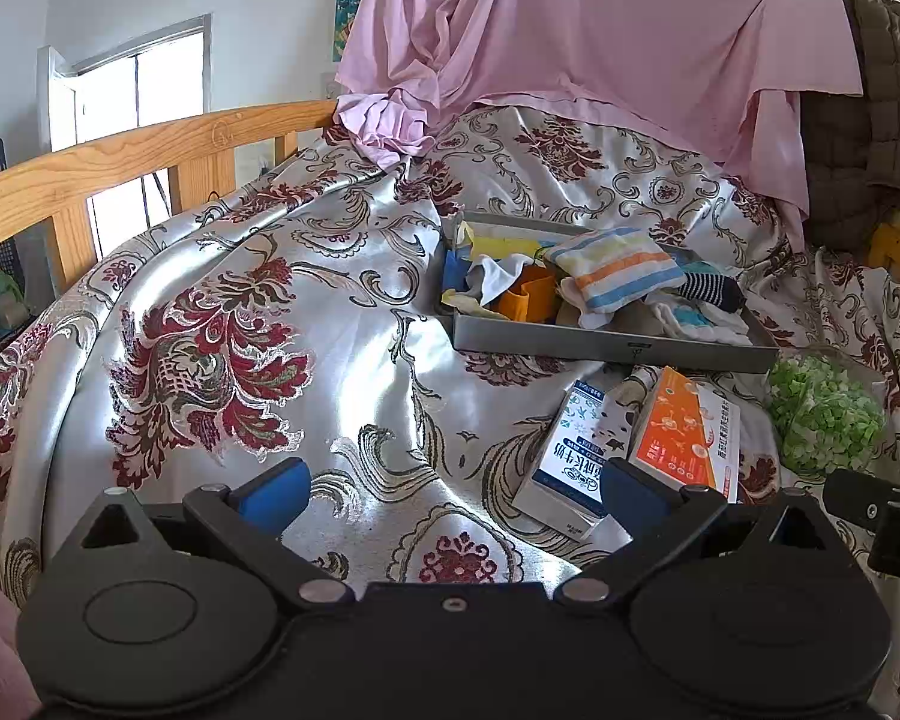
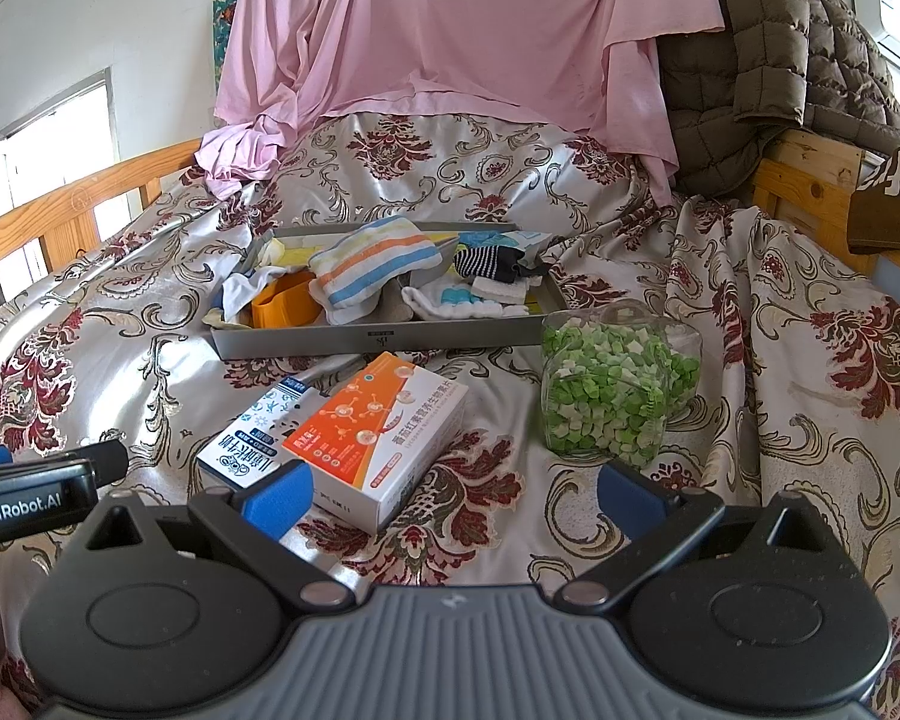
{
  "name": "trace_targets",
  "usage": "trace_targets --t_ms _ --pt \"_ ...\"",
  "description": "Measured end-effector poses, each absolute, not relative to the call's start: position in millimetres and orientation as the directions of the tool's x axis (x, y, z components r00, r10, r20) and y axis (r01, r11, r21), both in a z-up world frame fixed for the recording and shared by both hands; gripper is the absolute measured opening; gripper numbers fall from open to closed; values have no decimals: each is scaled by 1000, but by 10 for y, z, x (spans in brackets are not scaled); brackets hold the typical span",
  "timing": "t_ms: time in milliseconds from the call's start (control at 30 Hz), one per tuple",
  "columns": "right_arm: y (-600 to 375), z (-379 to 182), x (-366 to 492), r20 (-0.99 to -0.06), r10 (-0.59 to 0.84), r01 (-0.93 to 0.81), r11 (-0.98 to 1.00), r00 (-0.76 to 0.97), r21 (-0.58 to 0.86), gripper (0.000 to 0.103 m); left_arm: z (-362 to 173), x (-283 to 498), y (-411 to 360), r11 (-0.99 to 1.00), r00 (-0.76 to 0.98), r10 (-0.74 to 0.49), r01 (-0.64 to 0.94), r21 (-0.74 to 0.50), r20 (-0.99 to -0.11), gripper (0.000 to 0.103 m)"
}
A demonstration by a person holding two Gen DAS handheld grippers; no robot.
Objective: Organize soft objects
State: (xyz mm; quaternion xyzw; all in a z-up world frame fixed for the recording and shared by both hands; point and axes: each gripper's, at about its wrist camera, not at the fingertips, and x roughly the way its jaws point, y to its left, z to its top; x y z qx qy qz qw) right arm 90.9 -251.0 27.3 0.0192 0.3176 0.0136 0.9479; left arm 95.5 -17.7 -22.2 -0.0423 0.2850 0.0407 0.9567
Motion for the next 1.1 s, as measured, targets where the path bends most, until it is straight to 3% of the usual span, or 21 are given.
trace_targets --t_ms 1100 --pt "-2508 278 912 -603 37 -13 999 797 45 103 -174 915 -208 995 847 47 -84 -46 -530 102"
